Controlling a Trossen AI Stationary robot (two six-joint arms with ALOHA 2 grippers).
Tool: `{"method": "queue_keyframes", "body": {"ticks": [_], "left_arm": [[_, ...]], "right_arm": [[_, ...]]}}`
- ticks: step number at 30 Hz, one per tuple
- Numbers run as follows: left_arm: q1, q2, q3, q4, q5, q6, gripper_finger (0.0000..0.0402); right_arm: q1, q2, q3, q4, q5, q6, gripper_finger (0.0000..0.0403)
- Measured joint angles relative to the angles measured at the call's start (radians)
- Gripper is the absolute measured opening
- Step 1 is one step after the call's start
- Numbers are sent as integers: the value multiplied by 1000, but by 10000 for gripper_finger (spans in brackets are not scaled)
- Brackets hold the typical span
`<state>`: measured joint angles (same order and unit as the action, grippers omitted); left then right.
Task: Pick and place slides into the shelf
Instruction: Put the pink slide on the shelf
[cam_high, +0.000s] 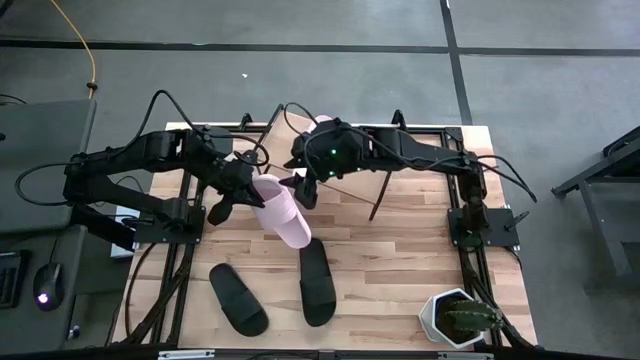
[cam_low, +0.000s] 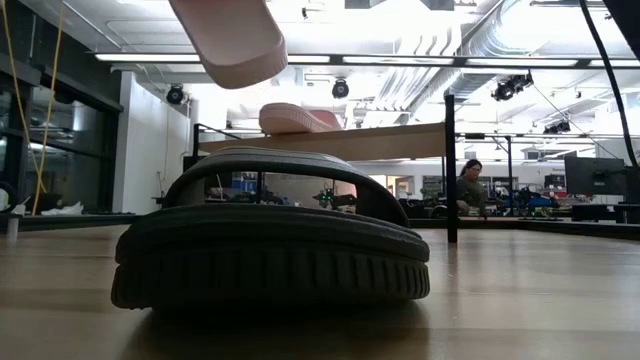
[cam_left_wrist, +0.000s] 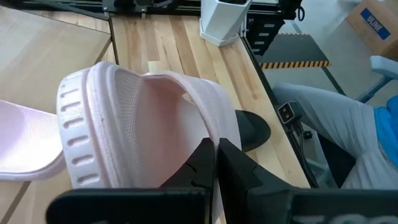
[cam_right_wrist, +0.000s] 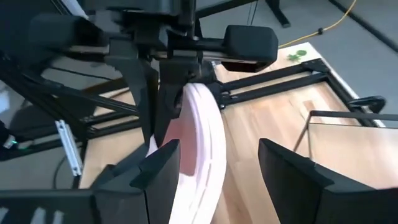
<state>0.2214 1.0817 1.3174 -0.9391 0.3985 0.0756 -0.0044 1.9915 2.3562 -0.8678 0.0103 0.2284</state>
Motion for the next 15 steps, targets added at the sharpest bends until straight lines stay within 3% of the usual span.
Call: {"method": "queue_keyframes", "body": {"ticks": [15], "left_arm": [[1, 6, 0, 84, 0, 29, 0]], "right_arm": [[-15, 15, 0, 70, -73, -1, 209]]}}
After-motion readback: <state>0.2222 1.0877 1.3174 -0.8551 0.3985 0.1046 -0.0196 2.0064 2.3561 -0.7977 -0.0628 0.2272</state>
